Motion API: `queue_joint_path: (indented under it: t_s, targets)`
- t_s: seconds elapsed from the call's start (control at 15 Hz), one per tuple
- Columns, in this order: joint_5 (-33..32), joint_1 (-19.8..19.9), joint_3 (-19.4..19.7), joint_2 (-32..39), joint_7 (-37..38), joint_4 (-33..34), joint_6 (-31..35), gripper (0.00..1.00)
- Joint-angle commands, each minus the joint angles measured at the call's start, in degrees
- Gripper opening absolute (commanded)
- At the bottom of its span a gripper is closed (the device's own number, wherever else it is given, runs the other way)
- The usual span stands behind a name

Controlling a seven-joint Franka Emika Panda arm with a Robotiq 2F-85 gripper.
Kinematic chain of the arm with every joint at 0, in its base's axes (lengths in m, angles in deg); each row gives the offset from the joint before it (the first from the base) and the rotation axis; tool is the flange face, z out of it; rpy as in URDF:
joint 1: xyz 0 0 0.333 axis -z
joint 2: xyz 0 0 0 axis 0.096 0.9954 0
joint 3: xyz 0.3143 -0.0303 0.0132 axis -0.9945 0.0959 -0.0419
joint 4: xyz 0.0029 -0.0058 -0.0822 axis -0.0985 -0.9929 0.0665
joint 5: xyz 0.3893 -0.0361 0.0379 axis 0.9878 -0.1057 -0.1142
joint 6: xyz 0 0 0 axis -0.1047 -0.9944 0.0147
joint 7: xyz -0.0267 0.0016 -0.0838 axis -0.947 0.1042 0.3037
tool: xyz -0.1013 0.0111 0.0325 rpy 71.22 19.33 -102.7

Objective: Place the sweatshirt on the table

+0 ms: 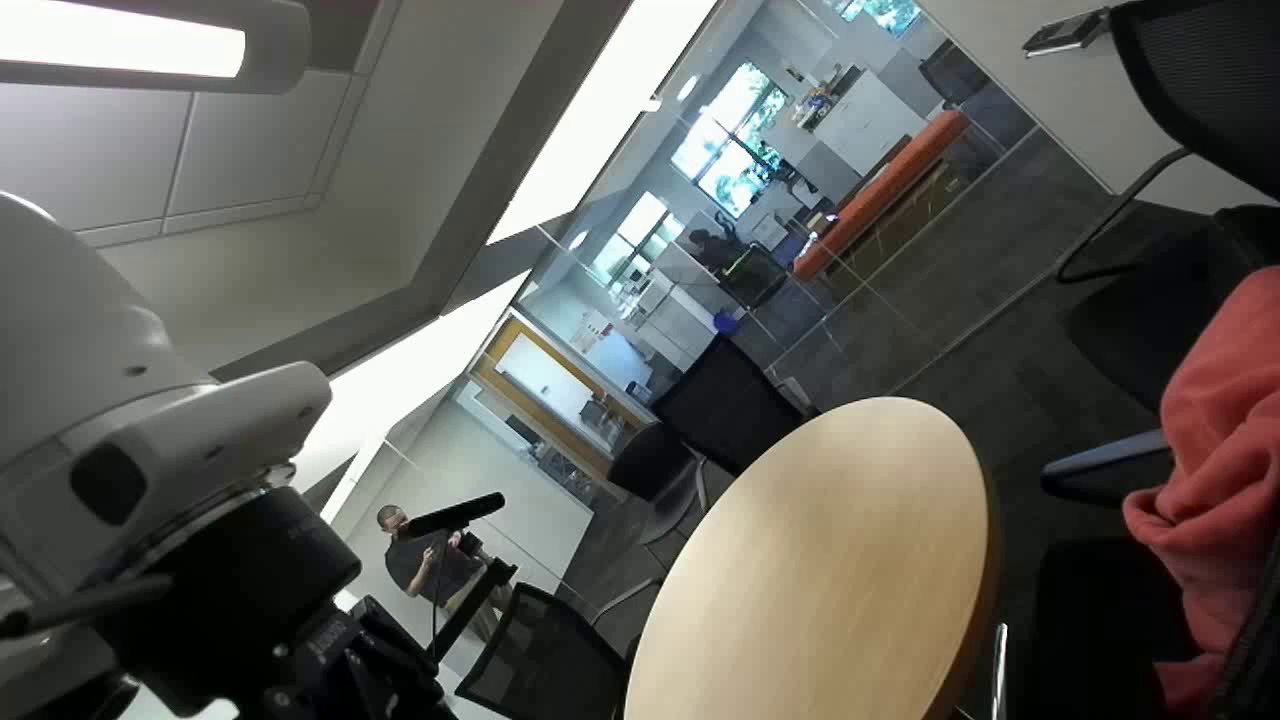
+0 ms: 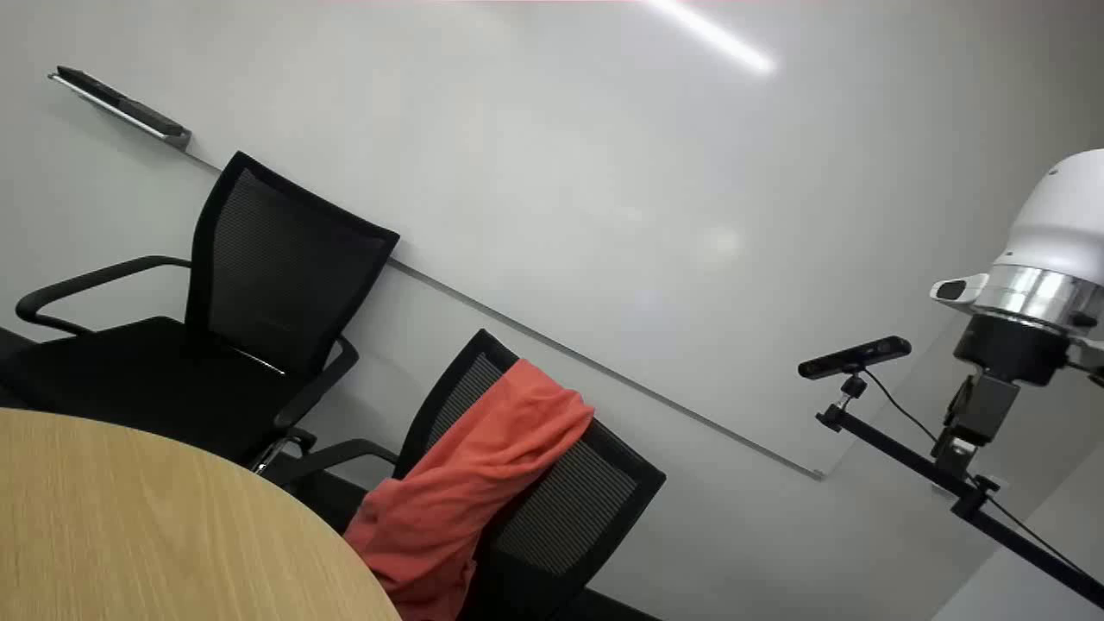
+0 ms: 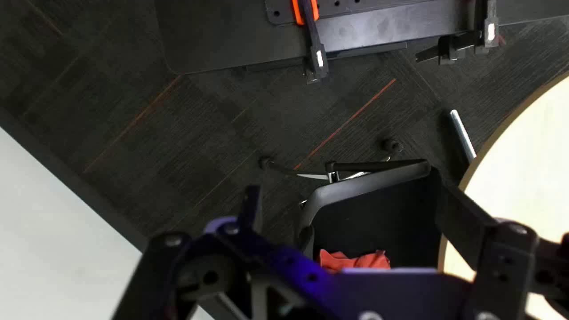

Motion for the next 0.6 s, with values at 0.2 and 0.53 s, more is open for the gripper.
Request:
queue_joint_path:
  t_s: [0.2,0.53]
  targets:
    - [0.2,0.3,-0.3,0.0,-0.2,0.1,-0.1,1.0]
    - [1.6,-1.2,-2.1,2.0,2.0,0.9,1.2,1.0]
